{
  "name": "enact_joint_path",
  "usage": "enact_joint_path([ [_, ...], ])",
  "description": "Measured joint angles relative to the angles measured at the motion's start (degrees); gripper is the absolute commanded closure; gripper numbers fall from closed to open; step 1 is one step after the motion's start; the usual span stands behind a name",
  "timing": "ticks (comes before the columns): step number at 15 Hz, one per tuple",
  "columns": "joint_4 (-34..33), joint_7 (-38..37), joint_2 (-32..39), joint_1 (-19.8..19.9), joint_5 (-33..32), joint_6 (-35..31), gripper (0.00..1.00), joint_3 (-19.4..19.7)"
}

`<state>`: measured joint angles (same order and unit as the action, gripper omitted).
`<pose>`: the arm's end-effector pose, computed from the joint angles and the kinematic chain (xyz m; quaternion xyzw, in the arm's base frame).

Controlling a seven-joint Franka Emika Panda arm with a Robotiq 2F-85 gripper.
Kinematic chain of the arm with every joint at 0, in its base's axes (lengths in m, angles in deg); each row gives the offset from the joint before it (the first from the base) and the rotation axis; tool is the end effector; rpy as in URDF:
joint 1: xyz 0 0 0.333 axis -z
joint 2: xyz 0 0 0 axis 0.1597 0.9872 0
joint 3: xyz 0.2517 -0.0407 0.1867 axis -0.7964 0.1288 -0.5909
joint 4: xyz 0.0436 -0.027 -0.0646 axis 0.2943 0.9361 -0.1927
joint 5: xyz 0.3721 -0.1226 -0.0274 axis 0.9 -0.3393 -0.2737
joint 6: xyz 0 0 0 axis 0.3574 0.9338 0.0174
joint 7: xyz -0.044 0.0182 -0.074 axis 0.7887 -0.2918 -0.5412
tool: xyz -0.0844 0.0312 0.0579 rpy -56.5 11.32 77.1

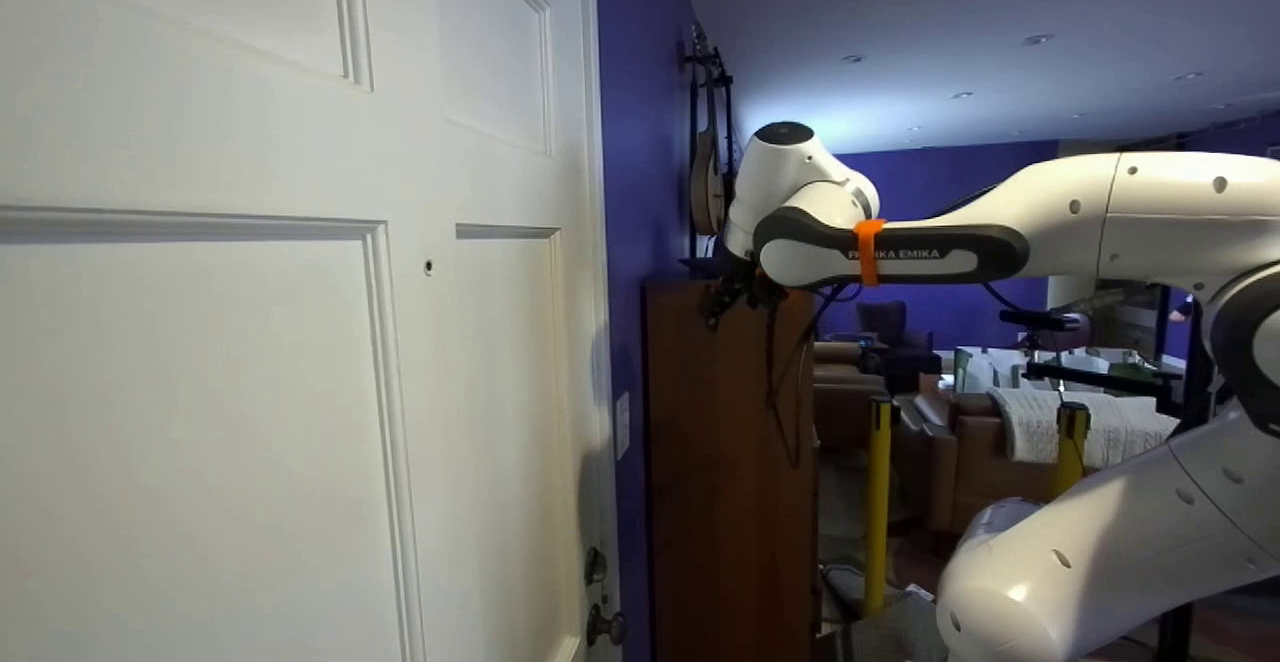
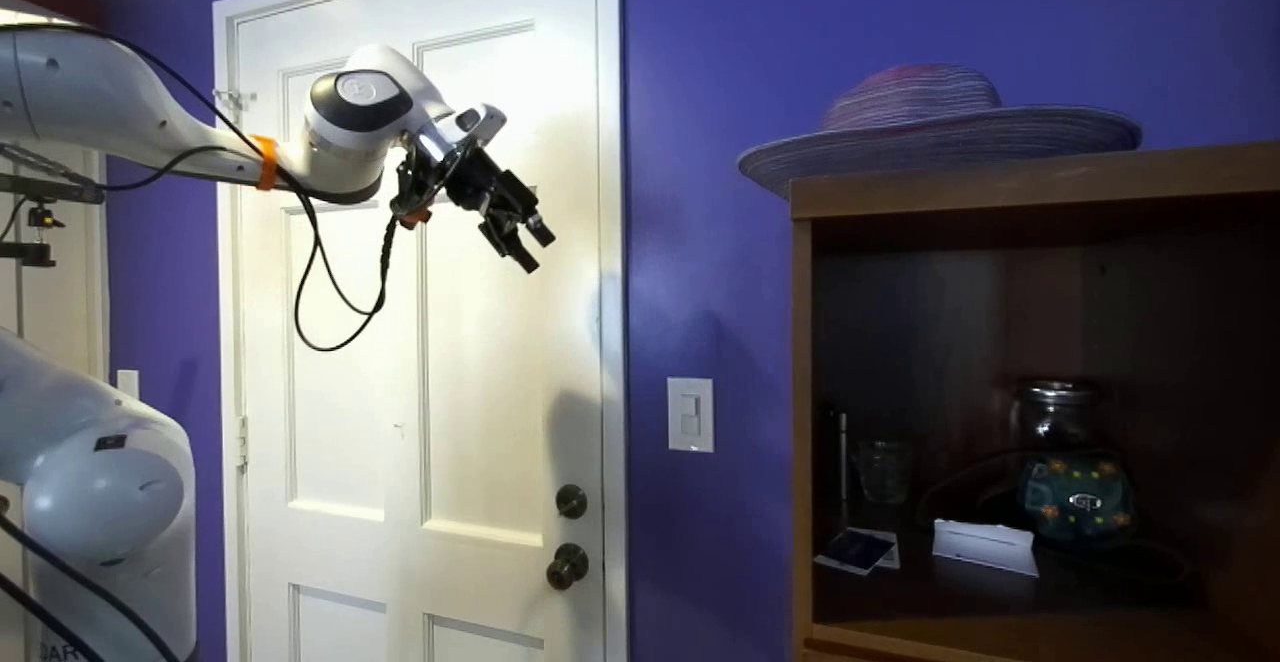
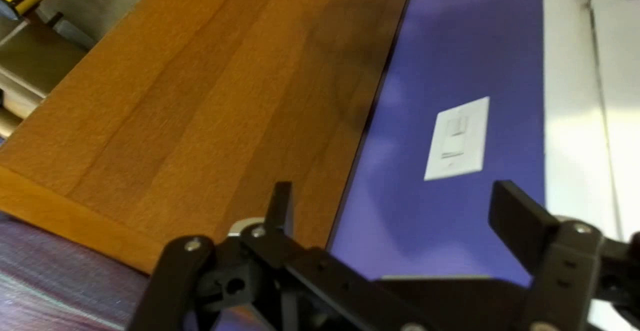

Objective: Hang the hat on the door

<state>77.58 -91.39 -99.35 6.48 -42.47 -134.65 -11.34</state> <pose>0.3123 -0.1375 0.6904 0.9055 -0.2230 0.2684 0.2414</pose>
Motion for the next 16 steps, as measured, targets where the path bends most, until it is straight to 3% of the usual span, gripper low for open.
enact_joint_path([
  [7, -9.85, 0.02, 10.14, 5.98, -0.27, -11.93, 0.0, 5.11],
  [16, -13.2, -0.01, 13.25, 7.34, 0.49, -12.64, 0.0, 6.04],
])
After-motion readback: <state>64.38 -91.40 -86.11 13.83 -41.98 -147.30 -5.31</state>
